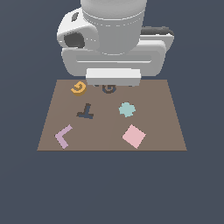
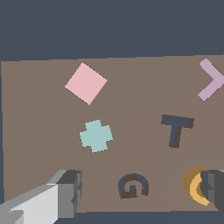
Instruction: Insert a designated object into the corresponding slot on a board.
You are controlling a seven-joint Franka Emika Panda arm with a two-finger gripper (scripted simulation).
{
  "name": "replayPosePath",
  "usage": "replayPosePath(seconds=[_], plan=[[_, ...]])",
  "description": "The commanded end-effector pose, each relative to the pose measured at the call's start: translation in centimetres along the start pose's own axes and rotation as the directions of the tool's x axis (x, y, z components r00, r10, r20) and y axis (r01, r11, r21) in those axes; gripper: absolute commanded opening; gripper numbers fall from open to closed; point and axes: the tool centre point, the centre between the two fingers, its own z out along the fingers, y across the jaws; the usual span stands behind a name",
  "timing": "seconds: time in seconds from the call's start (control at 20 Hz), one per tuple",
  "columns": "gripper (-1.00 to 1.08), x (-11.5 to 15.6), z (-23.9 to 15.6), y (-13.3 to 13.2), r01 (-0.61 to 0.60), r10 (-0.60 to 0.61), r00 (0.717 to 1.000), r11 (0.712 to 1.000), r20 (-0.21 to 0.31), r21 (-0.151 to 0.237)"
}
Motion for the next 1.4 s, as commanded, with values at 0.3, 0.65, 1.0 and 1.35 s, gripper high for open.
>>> replayPosePath(seconds=[0.3, 0.65, 1.0, 1.35], plan=[[1.00, -0.3, 0.9, 1.2, -0.046, 0.046, 0.999, 0.999, 0.000, -0.001], [1.00, -1.9, 4.1, 5.5, -0.207, 0.207, 0.978, 0.978, -0.003, -0.006], [1.00, -5.3, 8.6, 11.0, -0.424, 0.424, 0.906, 0.906, -0.007, -0.012], [1.00, -7.8, 11.2, 13.7, -0.540, 0.539, 0.842, 0.842, -0.009, -0.014]])
